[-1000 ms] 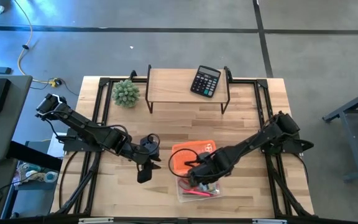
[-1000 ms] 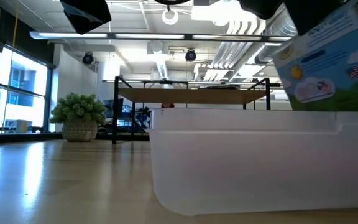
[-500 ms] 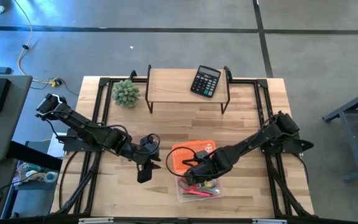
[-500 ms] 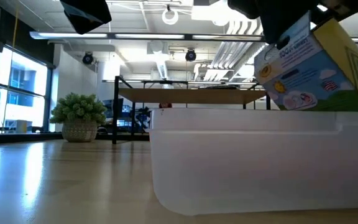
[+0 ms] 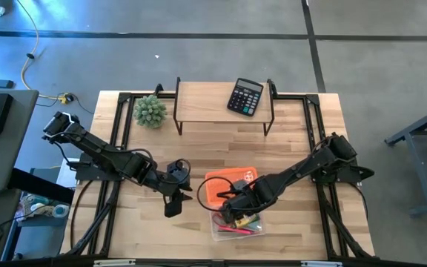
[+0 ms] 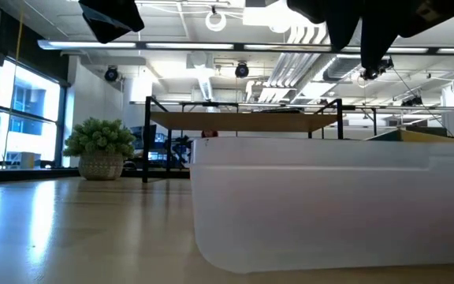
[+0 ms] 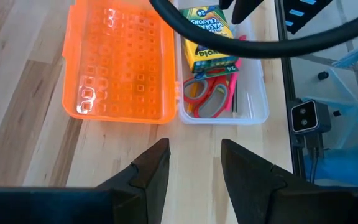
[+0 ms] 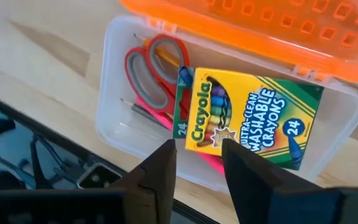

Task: Pack school essentials
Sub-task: Close the orange supply box

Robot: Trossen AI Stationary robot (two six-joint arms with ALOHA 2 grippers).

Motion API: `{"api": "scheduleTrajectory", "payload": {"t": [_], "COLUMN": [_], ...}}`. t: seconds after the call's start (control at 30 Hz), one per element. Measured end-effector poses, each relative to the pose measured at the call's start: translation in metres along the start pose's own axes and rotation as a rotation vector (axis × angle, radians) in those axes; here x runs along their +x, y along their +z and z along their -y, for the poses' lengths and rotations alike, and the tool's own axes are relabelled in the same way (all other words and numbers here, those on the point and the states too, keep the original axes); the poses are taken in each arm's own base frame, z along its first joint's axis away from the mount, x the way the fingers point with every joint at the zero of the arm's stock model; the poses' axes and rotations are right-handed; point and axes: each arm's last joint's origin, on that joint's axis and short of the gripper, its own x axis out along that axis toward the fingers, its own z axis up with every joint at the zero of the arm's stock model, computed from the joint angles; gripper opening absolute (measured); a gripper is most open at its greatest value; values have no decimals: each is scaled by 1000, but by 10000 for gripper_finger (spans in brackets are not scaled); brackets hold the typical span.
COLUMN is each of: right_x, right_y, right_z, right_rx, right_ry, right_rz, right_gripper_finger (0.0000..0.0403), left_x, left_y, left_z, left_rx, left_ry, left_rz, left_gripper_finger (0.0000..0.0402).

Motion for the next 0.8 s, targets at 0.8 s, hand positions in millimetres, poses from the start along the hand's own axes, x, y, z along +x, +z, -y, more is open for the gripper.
{"api": "scheduleTrajectory", "payload": {"t": [0.8], "right_x": [-101], "right_y": [7], "right_z": [55], "right_rx": [-158], "right_ry": [-117], "right_rz": [432], "right_gripper_finger": [122], "left_x": [4], "left_y": [3], "left_z": [-18], "left_rx": [-92], "left_ry": [48], "left_rz": [-26], "left_gripper_finger": [133]}}
